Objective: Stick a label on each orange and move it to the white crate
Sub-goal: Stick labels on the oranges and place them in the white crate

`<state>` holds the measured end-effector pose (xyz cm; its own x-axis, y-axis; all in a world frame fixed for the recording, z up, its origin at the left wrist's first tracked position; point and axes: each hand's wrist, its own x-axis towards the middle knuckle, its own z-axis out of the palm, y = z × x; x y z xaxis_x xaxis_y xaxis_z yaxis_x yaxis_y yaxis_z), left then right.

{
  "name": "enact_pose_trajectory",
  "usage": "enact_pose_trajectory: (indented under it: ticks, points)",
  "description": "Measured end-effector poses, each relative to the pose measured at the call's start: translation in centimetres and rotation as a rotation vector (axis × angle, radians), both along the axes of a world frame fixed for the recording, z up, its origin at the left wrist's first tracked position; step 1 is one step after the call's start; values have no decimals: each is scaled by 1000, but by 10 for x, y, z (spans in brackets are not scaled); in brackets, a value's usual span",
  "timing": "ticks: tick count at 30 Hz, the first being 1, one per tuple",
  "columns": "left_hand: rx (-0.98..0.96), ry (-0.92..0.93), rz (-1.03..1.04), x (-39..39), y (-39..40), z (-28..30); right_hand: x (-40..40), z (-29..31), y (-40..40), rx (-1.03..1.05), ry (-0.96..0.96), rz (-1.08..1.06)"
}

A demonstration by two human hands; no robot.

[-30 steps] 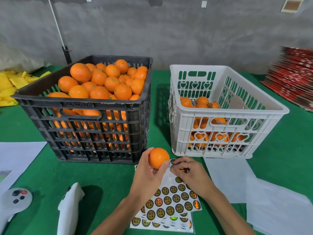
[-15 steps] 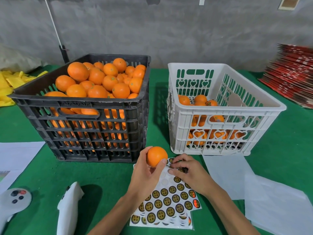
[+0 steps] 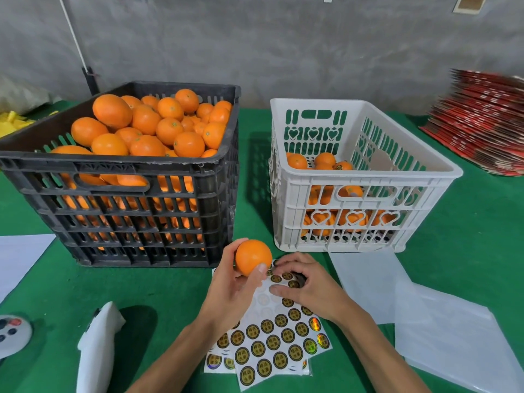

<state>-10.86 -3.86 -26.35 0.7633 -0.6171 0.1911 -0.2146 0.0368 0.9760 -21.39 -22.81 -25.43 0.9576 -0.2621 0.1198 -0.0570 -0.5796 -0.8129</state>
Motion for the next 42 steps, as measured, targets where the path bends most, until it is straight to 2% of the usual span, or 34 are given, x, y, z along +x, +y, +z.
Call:
enact_pose_trajectory:
  ticks: [4, 9, 17, 22, 29, 36, 42]
  points:
    - [12, -15, 30, 0, 1, 1, -3, -4, -1, -173, 42, 23]
    - [44, -41, 61, -1, -1, 2, -1, -3, -1, -244, 28, 0]
    - [56, -59, 41, -6, 0, 5, 0, -3, 8, -170, -111, -7]
    - [73, -43, 24, -1, -3, 4, 1, -2, 8, -414, -220, 28]
    - [118, -53, 4, -1, -1, 0, 4, 1, 9, -650, -228, 37]
    - [110, -39, 12, -1, -1, 1, 6, -2, 7, -613, -217, 74]
    - [112, -36, 13, -1, -2, 1, 4, 5, 10, -711, -213, 99]
